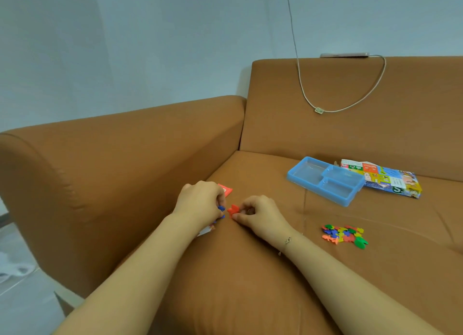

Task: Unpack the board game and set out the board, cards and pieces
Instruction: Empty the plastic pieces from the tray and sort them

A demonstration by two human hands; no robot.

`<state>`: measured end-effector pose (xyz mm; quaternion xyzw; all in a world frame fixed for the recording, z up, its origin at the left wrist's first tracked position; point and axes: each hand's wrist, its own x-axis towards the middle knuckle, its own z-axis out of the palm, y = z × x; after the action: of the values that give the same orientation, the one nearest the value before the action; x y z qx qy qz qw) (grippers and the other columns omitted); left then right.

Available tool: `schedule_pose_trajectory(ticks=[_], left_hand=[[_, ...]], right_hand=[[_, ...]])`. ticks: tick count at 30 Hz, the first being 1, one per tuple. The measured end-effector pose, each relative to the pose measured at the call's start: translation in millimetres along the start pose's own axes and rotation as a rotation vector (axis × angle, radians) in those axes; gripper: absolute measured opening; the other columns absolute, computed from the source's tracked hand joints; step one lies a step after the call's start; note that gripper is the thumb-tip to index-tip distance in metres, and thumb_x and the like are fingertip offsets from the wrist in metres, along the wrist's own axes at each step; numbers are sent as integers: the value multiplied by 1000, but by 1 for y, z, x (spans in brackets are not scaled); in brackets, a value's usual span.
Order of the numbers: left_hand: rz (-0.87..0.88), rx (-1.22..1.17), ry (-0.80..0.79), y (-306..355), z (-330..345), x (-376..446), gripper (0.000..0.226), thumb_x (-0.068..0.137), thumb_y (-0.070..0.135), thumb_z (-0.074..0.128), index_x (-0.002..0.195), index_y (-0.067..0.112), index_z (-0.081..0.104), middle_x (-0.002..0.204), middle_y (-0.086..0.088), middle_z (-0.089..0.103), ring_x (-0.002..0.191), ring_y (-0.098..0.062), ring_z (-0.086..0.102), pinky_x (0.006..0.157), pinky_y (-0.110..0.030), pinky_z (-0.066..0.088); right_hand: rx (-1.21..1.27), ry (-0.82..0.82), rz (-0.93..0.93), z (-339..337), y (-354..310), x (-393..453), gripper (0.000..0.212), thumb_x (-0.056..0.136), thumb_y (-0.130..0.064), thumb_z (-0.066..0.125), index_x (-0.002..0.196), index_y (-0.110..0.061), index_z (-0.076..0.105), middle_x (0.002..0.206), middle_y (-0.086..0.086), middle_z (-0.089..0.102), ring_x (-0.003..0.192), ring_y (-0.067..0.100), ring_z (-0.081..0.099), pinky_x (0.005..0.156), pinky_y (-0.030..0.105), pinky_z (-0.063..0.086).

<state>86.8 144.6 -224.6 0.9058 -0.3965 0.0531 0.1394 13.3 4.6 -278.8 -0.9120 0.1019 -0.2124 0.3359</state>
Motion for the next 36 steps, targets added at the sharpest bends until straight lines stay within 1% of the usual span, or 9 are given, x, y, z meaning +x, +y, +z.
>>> schedule_pose_trajectory(ticks=[4,7,11,16,21,24,30,33,36], left_hand=[[-14,-40,-2,-2,1,-1,11,78,28,72,86,30,64,83,14,62,91,-8,59,86,-28,37],[-30,-65,30,-1,-9,-5,21,78,32,71,99,31,64,97,17,62,101,-8,57,89,-28,37],[43,-87,187,16,-22,-12,17,86,28,62,103,30,63,110,14,62,110,-11,53,88,-29,39],[195,-171,244,66,-13,-17,19,87,23,61,105,27,64,106,11,58,105,-9,51,83,-27,41],[234,-326,51,110,30,-10,13,81,19,66,92,25,67,96,8,61,83,-7,55,84,-30,48],[236,-380,-4,128,57,-10,12,81,25,65,93,29,65,99,9,60,86,-8,54,85,-33,49],[288,-465,123,146,83,-14,15,82,40,61,92,30,64,90,13,54,86,-6,55,78,-34,50],[248,-466,127,149,88,-13,27,79,51,64,91,27,66,90,11,54,88,-7,55,79,-31,49],[205,-464,151,147,92,-11,29,77,51,67,88,24,67,89,11,53,88,-7,53,80,-27,47]], right_hand=[[59,10,6,-4,-1,-7,8,80,-18,71,86,-13,71,67,-8,58,58,2,45,58,12,37],[95,30,33,-18,0,-20,25,80,-14,71,104,-17,69,81,-4,64,65,2,52,65,7,41],[114,123,39,-55,10,-45,23,79,-4,68,99,-17,69,83,-3,64,64,3,53,64,9,43],[89,165,53,-108,29,-82,24,80,3,64,88,-18,71,73,-8,62,59,1,51,60,10,43],[-21,239,89,-149,67,-110,37,79,8,60,83,-26,71,81,-4,67,64,6,55,61,10,43],[-79,252,99,-154,82,-123,31,77,5,64,85,-24,72,80,-5,64,68,4,53,62,9,40],[-263,187,-17,-146,90,-118,22,83,-6,62,93,-22,72,84,-17,51,89,6,46,72,8,35],[-280,204,-14,-142,91,-109,15,88,-14,61,94,-22,72,84,-16,51,90,7,44,72,10,32],[-269,227,-7,-139,93,-102,14,90,-16,59,94,-23,71,85,-13,54,88,7,45,72,13,32]])
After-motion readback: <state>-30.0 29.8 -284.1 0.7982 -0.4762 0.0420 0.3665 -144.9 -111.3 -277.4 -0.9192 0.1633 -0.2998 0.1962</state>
